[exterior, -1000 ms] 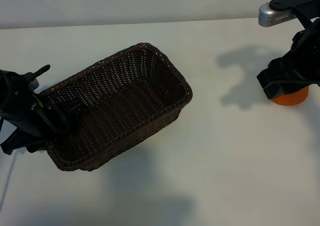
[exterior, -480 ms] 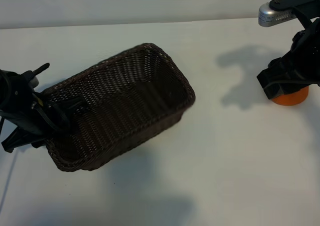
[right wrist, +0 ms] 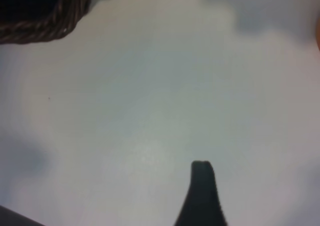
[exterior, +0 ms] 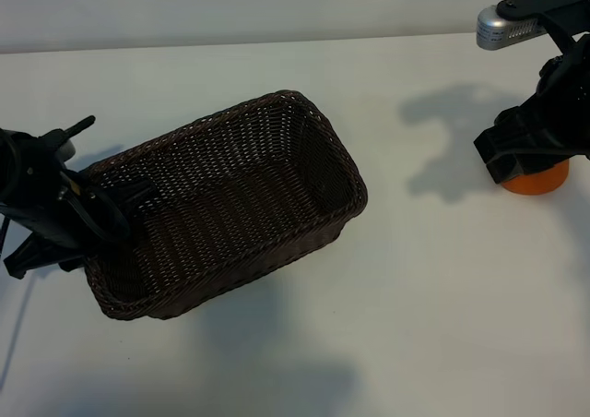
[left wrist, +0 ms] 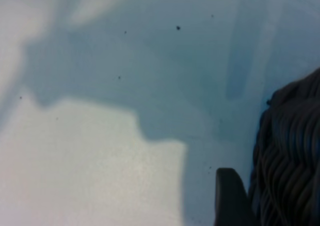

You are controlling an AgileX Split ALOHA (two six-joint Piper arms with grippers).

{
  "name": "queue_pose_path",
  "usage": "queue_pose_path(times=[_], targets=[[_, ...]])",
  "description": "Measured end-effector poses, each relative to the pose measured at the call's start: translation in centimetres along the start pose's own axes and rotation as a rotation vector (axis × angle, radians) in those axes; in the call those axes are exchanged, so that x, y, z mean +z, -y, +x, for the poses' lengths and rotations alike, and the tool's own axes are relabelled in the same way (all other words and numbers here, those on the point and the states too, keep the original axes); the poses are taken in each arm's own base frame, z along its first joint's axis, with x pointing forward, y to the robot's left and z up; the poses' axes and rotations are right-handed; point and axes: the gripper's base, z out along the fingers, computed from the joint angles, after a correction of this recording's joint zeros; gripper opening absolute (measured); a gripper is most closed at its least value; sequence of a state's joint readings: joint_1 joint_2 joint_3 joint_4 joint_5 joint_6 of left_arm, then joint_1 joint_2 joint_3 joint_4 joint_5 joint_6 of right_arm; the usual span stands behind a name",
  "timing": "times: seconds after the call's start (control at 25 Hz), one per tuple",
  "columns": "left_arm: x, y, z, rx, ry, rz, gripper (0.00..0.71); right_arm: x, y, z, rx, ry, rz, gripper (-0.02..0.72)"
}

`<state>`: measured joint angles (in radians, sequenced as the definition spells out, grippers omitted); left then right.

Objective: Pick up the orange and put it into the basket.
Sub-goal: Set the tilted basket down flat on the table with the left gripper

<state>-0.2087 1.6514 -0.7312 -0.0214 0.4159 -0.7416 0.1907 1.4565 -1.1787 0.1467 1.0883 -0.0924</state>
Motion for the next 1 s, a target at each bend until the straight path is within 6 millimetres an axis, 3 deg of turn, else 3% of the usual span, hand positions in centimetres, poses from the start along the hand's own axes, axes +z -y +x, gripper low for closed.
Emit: queue_pose_path(times=[0.32, 0.4, 1.0], targets=[[-1.0, 0.2, -0.6, -0.017, -0.010, 0.143, 0.402, 0.0, 0.0, 0.0, -0.003, 0.000, 0.000, 0.535], [-1.4, 0.1, -0.8, 0.001, -0.011, 0.181, 0.324, 0.0, 0.0, 0.0, -0.003, 0.000, 0.000, 0.535], [-3.7, 0.6, -1.1, 0.105, 0.029, 0.340, 0.320, 0.0, 0.0, 0.0, -0.003, 0.000, 0.000, 0.535]])
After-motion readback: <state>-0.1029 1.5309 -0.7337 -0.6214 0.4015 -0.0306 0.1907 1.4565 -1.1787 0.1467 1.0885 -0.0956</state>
